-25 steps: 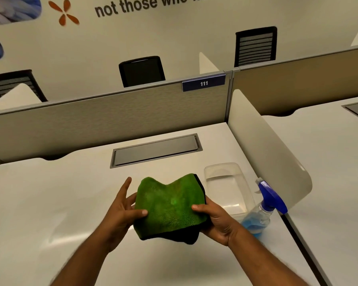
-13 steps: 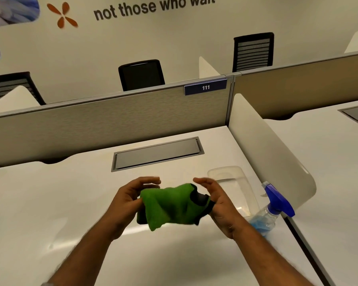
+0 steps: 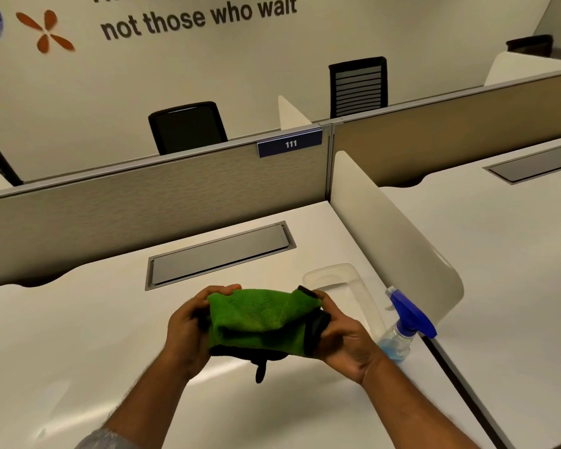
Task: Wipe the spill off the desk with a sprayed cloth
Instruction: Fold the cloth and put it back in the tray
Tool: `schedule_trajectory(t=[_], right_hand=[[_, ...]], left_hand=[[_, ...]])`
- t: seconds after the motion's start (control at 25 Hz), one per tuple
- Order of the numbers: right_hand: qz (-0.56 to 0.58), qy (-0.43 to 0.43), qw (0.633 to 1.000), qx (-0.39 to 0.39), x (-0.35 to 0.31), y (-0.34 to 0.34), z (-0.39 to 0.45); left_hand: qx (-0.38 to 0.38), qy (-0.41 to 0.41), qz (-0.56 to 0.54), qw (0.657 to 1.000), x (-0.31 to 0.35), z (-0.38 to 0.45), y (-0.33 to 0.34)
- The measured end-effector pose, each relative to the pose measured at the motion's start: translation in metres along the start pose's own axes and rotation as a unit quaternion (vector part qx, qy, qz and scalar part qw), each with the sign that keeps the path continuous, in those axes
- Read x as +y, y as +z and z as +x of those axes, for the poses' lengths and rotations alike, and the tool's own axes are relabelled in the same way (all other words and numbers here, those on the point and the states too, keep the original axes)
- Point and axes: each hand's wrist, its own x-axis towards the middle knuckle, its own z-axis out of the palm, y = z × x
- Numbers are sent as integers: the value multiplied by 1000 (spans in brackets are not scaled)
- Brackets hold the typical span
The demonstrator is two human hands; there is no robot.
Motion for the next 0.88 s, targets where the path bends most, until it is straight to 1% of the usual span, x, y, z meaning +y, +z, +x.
schedule_trajectory(t=[0.04,0.08,0.12,0.16,0.2,0.24,0.28,0.32,0.4,0.44,0.52,0.6,0.76,0.84,0.88], right_hand=[[35,-1,999,-14,-1,-2,-3],[39,-5,999,-12,-2,-1,-4],[6,-3,1000,20,-2,2,-3],[-61,2,996,61,-2,8,0],[-123,8,985,121,-2,12,6],[-157,-10,971,183,-1,14,13],[-130,-41,966,219,0,13,20],[-65,-75,966,237,-1,15,24],[72,-119,957,254,-7,14,30],[90,-138,947,274,-11,13,32],[50,-180,923,337,-20,13,37],[-10,-221,889,400,-27,12,44],[-90,-311,803,500,-35,-1,61],[-140,-334,751,552,-42,-12,73],[-160,-336,731,572,-46,-17,78]], left_hand=[[-2,-23,3,1000,0,3,4],[-6,-37,42,998,0,6,8],[-14,-24,126,992,0,8,13],[-31,11,220,975,1,9,18],[-55,50,295,953,2,11,23],[-75,74,324,940,1,13,27],[-87,82,313,942,2,16,28],[-90,81,293,948,3,20,29],[-56,52,235,969,0,30,29],[-30,32,216,976,-6,36,29],[7,0,215,977,-22,48,32],[17,-7,239,971,-40,60,39],[50,1,234,971,-56,86,72],[38,-7,240,970,-64,97,93],[31,-8,254,967,-70,101,101]])
